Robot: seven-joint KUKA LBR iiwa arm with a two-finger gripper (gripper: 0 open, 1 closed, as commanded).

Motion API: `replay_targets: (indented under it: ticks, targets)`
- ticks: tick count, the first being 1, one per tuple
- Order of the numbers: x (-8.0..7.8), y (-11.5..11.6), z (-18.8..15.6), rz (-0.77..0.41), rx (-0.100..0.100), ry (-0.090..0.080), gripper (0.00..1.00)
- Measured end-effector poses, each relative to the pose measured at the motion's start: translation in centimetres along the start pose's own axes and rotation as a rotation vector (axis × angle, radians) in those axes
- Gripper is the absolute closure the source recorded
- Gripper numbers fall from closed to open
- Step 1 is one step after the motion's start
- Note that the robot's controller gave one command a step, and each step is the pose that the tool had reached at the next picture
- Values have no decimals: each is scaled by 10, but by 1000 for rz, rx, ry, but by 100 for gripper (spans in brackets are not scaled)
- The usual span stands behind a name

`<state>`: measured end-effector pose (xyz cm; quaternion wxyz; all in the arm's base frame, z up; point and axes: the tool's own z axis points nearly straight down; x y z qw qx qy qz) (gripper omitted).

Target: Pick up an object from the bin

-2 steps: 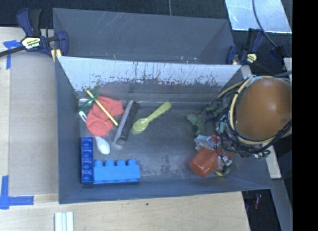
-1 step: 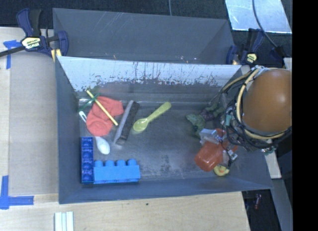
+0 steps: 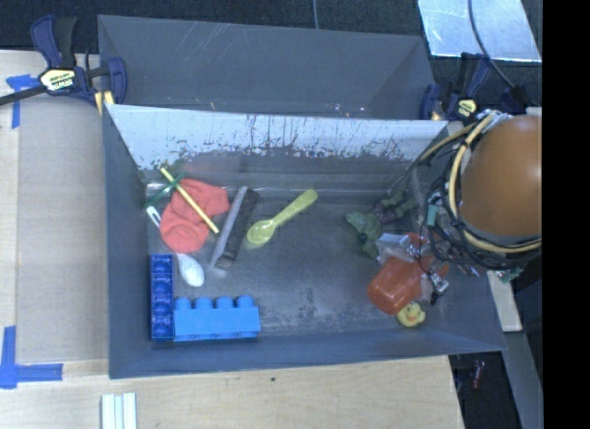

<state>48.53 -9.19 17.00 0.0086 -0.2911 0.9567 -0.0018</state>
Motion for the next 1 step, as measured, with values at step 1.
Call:
replay_targets:
  ticks: [1]
  targets:
    - [-2,-2,-27,2,7,-7,100]
